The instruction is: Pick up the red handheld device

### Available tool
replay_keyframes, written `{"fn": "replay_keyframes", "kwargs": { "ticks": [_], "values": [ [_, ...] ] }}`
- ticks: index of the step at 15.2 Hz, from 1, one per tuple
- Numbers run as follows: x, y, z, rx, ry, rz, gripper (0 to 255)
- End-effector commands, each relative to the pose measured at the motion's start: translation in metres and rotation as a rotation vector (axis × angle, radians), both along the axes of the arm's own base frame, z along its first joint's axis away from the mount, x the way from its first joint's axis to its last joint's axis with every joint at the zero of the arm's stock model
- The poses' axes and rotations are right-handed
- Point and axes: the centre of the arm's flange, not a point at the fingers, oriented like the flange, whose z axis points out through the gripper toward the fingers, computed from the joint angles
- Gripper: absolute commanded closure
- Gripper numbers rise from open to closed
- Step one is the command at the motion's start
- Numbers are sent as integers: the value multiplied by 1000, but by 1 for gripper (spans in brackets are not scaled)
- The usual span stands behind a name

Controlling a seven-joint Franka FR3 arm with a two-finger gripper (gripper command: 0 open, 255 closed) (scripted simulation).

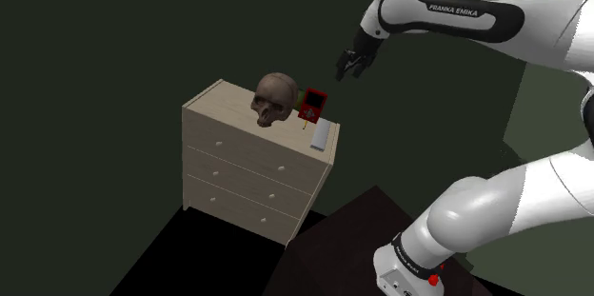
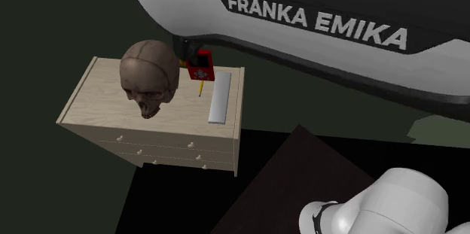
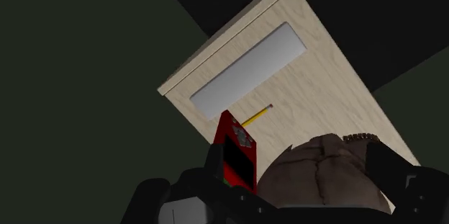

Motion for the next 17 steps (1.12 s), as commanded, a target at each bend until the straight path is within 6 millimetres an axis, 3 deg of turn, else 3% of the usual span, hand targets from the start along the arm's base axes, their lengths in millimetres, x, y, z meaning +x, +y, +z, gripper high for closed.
{"fn": "replay_keyframes", "kwargs": {
  "ticks": [1, 16, 17],
  "values": [
    [23, -7, -12, 3, 19, 20, 0],
    [201, -38, -129, 28, 161, 166, 0],
    [202, -38, -129, 28, 162, 167, 0]
  ]
}}
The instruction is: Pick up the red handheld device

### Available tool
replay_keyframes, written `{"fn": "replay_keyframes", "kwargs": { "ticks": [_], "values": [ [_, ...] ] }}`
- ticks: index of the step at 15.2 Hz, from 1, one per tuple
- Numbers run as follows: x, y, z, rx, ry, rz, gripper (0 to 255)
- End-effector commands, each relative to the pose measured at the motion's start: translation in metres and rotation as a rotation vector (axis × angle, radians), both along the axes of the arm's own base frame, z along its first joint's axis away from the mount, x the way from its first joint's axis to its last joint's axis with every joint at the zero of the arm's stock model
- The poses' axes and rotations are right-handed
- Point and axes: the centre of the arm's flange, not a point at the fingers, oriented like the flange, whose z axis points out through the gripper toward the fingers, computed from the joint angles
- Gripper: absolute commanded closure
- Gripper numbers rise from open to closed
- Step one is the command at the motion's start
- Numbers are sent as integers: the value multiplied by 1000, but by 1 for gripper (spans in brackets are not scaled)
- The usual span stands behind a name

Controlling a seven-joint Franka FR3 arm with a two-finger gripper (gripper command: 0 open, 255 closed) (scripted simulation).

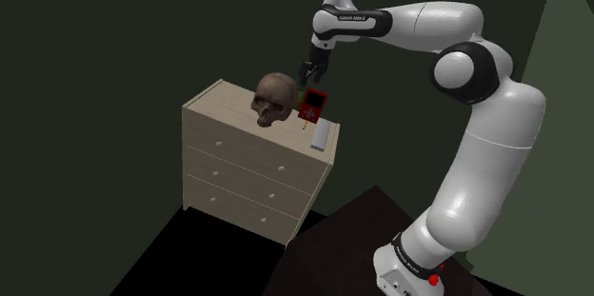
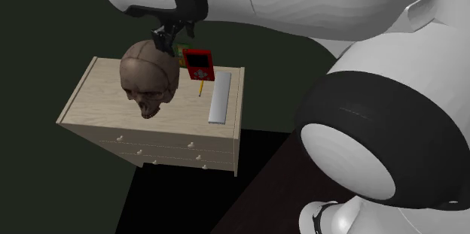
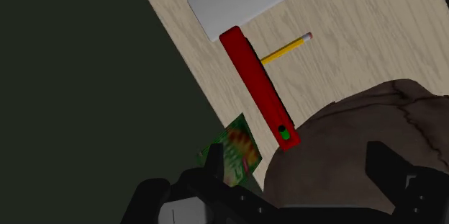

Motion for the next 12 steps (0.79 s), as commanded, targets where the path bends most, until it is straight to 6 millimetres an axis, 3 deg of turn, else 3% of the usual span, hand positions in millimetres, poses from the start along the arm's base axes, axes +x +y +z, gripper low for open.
{"fn": "replay_keyframes", "kwargs": {
  "ticks": [1, 7, 9, 10, 12],
  "values": [
    [4, -1, -10, 1, 4, 6, 0],
    [5, -1, -45, 1, 4, 6, 0],
    [4, -1, -45, 1, 4, 6, 0],
    [5, -1, -45, 1, 4, 6, 255],
    [6, 0, -45, 1, 4, 5, 255]
  ]
}}
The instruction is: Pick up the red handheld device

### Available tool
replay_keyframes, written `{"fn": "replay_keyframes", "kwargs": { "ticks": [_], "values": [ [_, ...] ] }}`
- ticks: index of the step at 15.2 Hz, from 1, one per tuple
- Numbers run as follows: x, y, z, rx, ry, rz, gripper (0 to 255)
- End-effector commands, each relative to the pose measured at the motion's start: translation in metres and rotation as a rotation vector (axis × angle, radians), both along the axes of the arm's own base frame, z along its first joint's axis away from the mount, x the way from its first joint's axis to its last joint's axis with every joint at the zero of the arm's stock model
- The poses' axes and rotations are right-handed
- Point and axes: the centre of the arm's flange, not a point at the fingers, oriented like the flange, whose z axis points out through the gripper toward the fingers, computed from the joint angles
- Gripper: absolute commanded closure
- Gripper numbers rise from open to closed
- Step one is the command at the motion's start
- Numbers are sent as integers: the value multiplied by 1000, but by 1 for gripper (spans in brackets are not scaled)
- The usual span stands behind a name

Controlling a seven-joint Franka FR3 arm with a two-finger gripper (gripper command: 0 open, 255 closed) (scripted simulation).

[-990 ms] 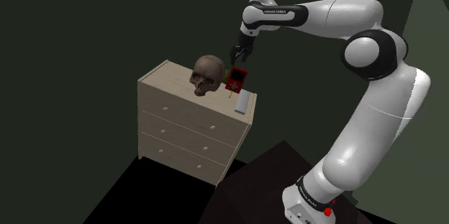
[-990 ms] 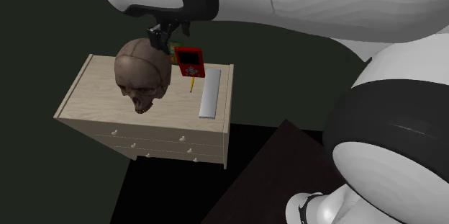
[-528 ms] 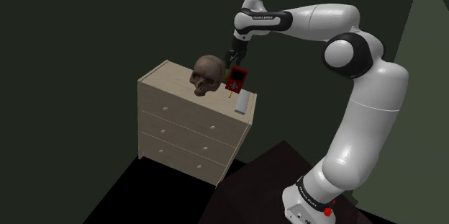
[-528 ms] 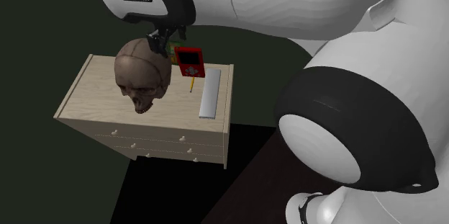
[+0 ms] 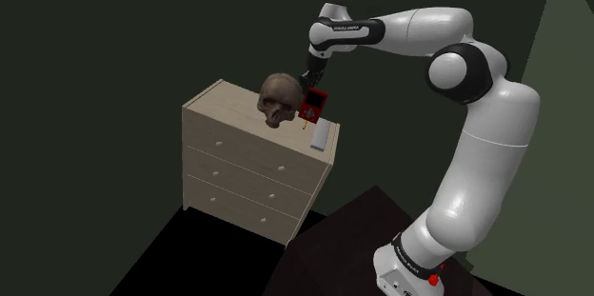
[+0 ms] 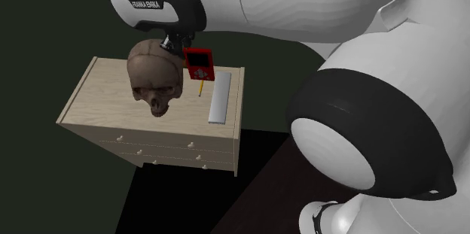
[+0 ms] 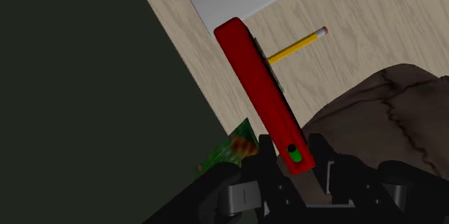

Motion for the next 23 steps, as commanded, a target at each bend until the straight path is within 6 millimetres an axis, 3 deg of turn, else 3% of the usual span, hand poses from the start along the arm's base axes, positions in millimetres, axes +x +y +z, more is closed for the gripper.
{"fn": "replay_keyframes", "kwargs": {
  "ticks": [1, 7, 23],
  "values": [
    [-1, 3, -9, 3, 10, 4, 255],
    [1, 3, -9, 3, 10, 4, 255],
    [1, 3, 71, 3, 10, 4, 255]
  ]
}}
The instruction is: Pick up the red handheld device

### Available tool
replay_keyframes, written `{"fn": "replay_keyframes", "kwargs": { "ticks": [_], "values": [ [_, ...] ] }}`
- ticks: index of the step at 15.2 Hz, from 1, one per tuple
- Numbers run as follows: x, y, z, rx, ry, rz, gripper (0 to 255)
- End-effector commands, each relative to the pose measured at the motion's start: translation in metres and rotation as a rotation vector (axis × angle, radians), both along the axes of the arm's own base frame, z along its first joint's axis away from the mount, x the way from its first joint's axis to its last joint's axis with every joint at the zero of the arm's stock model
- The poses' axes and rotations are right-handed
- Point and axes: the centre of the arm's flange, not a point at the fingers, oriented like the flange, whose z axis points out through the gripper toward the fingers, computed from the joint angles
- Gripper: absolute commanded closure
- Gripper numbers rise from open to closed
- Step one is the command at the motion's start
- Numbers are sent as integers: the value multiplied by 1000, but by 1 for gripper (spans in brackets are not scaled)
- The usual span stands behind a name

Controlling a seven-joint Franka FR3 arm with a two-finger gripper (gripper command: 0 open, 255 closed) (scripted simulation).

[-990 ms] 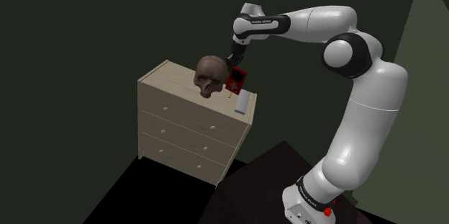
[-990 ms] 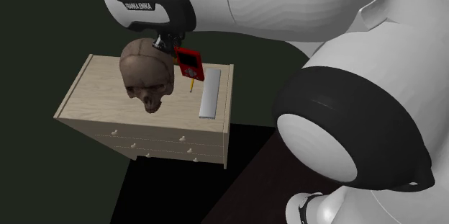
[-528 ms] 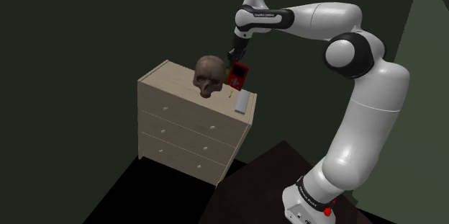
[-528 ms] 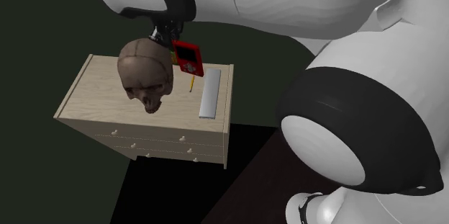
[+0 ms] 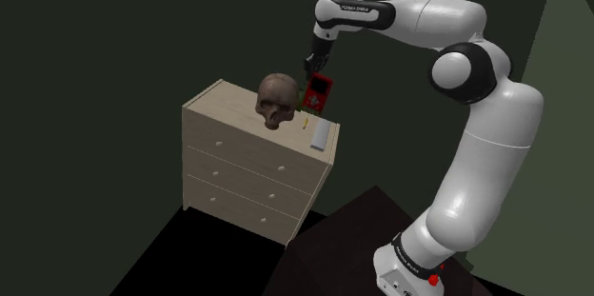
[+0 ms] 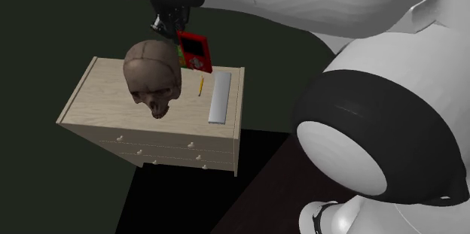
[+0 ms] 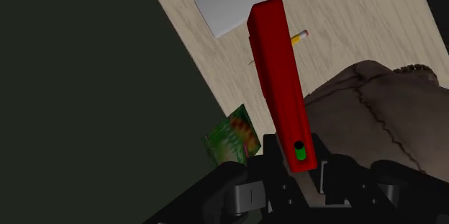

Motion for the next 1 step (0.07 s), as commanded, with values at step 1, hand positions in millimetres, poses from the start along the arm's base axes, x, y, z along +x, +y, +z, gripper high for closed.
{"fn": "replay_keyframes", "kwargs": {
  "ticks": [1],
  "values": [
    [-1, 0, 3, 0, 0, 0, 255]
  ]
}}
